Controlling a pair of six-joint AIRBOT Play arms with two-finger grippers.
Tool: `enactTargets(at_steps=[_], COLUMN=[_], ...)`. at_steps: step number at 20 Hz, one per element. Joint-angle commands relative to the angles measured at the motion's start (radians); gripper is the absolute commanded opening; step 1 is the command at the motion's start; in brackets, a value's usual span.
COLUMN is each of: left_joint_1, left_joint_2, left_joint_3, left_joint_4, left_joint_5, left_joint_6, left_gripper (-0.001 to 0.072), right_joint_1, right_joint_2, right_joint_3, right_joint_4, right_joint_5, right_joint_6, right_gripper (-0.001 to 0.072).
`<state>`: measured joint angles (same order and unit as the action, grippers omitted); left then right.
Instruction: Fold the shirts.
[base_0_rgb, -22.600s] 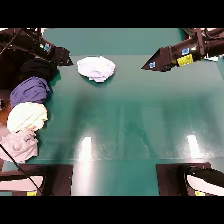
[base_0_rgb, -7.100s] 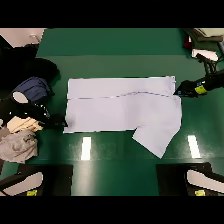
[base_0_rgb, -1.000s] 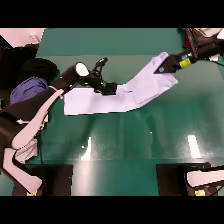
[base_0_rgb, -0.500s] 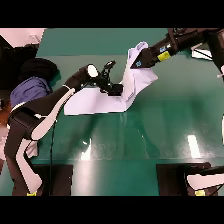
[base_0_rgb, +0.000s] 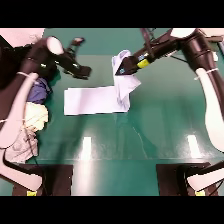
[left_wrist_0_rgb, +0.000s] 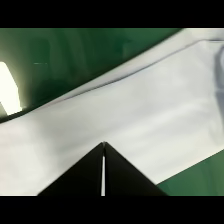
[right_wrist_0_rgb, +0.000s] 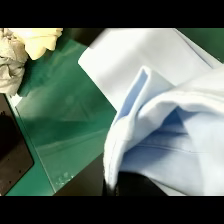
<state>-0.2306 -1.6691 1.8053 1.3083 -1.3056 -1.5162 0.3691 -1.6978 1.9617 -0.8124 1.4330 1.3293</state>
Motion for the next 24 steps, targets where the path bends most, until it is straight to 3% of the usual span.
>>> enactTargets(at_steps=[1,8,9,10,11,12,15,19,23,24], left_joint_1=[0.129,0.217,0.217,0.217,0.217,0.217,0.217,0.217,0.216,0.216], left_joint_2=[0.138,0.238,0.238,0.238,0.238,0.238,0.238,0.238,0.238,0.238], left_joint_3=[0.002,-0.001,-0.002,-0.002,-0.002,-0.002,-0.002,-0.002,-0.003,-0.004], left_joint_4=[0.055,0.052,0.047,0.037,0.035,0.035,0.035,0.034,0.019,0.015], left_joint_5=[-0.087,-0.128,-0.127,-0.127,-0.128,-0.131,-0.166,-0.171,-0.168,-0.166], left_joint_6=[0.033,0.05,0.05,0.05,0.05,0.05,0.058,0.058,0.058,0.058], left_gripper=[0.0022,0.0022,0.0022,0.0023,0.0022,0.0022,0.0022,0.0022,0.0022,0.0022], right_joint_1=[0.074,0.266,0.292,0.321,0.344,0.358,0.316,0.132,-0.092,-0.139], right_joint_2=[-0.064,-0.265,-0.307,-0.345,-0.359,-0.352,-0.212,-0.023,0.098,0.098], right_joint_3=[0.001,0.058,0.116,0.169,0.187,0.179,-0.005,-0.299,-0.6,-0.646], right_joint_4=[0.001,0.114,0.115,0.115,0.114,0.114,0.068,-0.044,-0.036,-0.002], right_joint_5=[-0.126,-0.447,-0.453,-0.48,-0.517,-0.534,-0.492,-0.306,-0.367,-0.364], right_joint_6=[-0.014,-0.134,-0.135,-0.143,-0.144,-0.145,-0.143,-0.14,-0.068,-0.069], right_gripper=[0.0012,0.0021,0.0121,0.0348,0.0496,0.0532,0.0529,0.0521,0.0525,0.058])
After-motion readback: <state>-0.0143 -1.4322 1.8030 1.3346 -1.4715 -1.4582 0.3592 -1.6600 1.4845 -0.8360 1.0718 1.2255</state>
